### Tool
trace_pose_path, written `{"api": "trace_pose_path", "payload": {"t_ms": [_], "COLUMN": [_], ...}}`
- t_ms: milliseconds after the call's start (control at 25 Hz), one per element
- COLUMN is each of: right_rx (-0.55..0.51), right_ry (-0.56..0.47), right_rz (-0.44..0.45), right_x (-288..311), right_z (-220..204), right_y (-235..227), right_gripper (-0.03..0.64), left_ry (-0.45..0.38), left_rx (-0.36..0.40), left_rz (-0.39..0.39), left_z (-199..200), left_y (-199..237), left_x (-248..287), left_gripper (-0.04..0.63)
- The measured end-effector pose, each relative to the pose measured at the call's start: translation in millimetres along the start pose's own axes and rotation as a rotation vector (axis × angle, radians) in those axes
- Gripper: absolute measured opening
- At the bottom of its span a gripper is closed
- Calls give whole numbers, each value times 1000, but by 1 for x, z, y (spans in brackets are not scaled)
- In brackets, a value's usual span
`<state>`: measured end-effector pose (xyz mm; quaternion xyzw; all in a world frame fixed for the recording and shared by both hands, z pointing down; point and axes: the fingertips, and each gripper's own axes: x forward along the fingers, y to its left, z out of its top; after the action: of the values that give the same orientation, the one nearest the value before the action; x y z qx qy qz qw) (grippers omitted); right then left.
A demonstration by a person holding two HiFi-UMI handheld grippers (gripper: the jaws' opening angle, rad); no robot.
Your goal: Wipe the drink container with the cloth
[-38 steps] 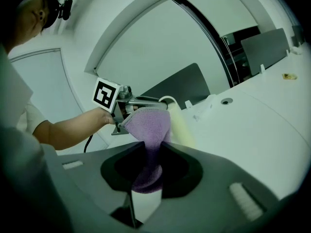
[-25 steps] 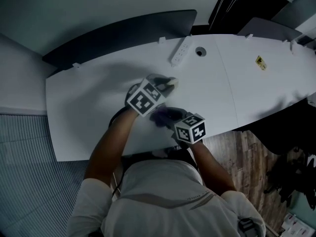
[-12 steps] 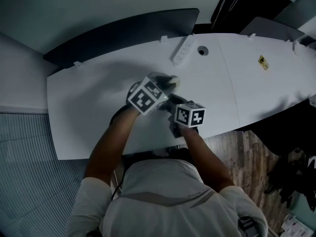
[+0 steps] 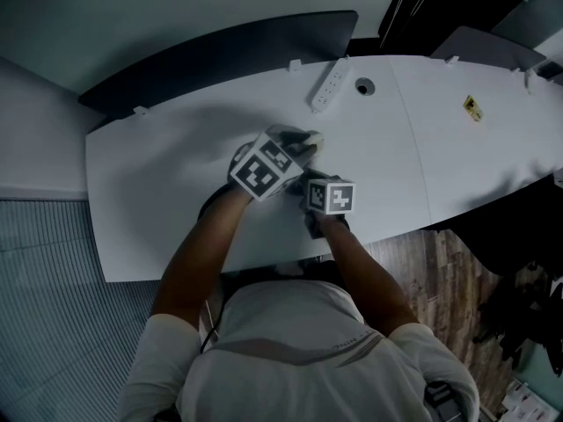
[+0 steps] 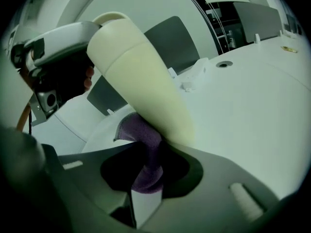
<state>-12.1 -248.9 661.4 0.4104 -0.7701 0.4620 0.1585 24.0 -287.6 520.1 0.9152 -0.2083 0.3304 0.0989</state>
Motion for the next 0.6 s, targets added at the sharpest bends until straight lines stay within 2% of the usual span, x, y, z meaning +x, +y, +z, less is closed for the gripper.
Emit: {"api": "trace_pose_path", "payload": {"t_ms": [160,320,480,600], "right_rx": [58,61,170,233], "right_ry": [19,-27,-145,-274], "right_rz": [27,110,163,184], "right_x": [4,-24,-78,-117], "right_z": [-7,-15,-23,-9], "right_y": [3,20,29,33], "right_gripper": [98,98,98,97], "left_ry": [-7,9,12,14], "left_rx": [1,-1,0,-2], "left_rz": [0,-4,-9,-7], "left_z": [2,1,1,0], "left_y": [0,-1,-1,0], "left_x": [-1,-2,-2,-1], "left_gripper": [94,94,94,94]}}
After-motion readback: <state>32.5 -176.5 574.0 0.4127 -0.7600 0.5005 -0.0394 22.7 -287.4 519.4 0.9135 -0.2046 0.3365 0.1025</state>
